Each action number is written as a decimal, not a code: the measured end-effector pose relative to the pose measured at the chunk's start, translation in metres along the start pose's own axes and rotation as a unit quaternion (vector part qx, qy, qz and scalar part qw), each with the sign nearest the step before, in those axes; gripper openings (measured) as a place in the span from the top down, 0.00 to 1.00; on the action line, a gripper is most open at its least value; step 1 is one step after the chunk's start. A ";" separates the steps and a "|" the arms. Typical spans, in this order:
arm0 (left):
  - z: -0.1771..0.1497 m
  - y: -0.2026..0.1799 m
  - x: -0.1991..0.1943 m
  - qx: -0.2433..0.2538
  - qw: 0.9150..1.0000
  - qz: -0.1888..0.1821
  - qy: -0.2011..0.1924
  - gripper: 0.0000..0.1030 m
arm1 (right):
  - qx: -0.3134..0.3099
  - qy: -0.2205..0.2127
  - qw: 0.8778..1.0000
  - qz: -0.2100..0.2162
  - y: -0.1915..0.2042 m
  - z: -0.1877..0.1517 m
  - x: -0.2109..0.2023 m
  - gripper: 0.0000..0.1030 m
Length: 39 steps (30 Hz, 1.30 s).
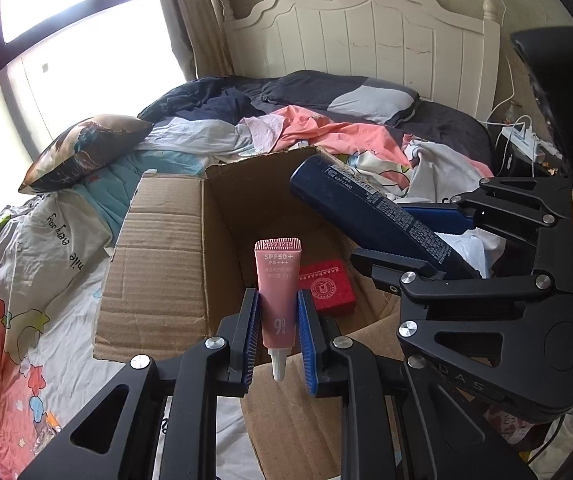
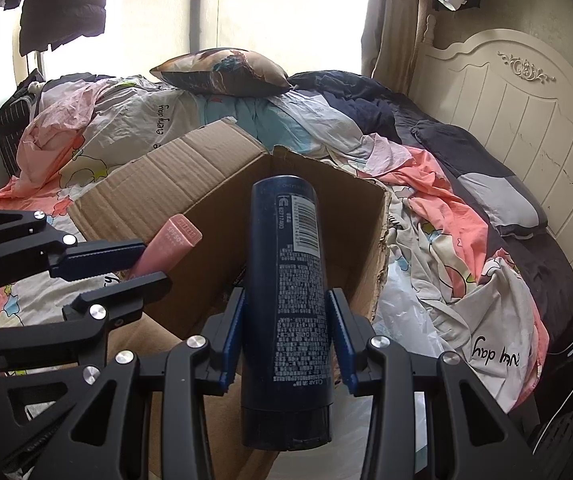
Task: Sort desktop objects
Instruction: 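Open the left tool to drop the pink tube while the right tool releases the navy bottle into the box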
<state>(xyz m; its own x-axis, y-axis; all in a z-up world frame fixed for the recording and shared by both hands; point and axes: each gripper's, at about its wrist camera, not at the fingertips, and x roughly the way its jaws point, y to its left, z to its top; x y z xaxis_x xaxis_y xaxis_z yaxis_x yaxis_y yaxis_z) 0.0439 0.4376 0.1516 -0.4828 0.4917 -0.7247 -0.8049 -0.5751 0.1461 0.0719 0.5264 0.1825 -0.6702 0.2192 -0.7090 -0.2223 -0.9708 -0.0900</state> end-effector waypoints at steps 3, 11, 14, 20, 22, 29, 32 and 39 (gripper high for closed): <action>0.002 0.004 0.005 -0.008 1.000 -0.001 0.002 0.82 | 0.001 0.001 1.000 -0.001 -0.001 0.000 0.000 0.64; 0.002 0.008 0.013 0.000 0.999 0.044 -0.006 0.26 | 0.002 0.000 1.000 -0.021 -0.006 0.000 0.001 0.64; 0.000 0.014 0.009 -0.006 0.999 0.043 -0.013 0.16 | 0.006 0.003 1.000 -0.017 -0.010 0.000 0.002 0.64; -0.004 0.017 0.003 -0.005 0.999 0.049 -0.017 0.13 | 0.001 0.004 1.000 -0.015 -0.004 0.000 0.002 0.64; -0.005 0.019 0.003 -0.005 0.999 0.049 -0.017 0.10 | 0.001 0.005 1.000 -0.016 -0.002 0.001 0.003 0.64; -0.012 0.022 0.007 -0.003 0.999 0.051 -0.012 0.05 | -0.002 0.008 1.000 -0.014 0.003 0.005 0.008 0.64; -0.015 0.020 0.008 0.007 0.998 0.053 -0.012 0.05 | 0.000 0.010 1.000 -0.012 0.005 0.008 0.013 0.64; -0.021 0.022 0.013 0.014 0.998 0.058 -0.008 0.05 | 0.020 0.018 1.000 -0.008 0.001 0.015 0.026 0.56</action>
<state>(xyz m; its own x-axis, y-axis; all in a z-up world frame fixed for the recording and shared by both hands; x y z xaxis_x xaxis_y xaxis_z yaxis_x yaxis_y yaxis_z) 0.0275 0.4174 0.1310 -0.5783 0.4342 -0.6907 -0.7527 -0.6105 0.2464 0.0435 0.5325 0.1744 -0.6408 0.2304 -0.7323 -0.2614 -0.9624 -0.0741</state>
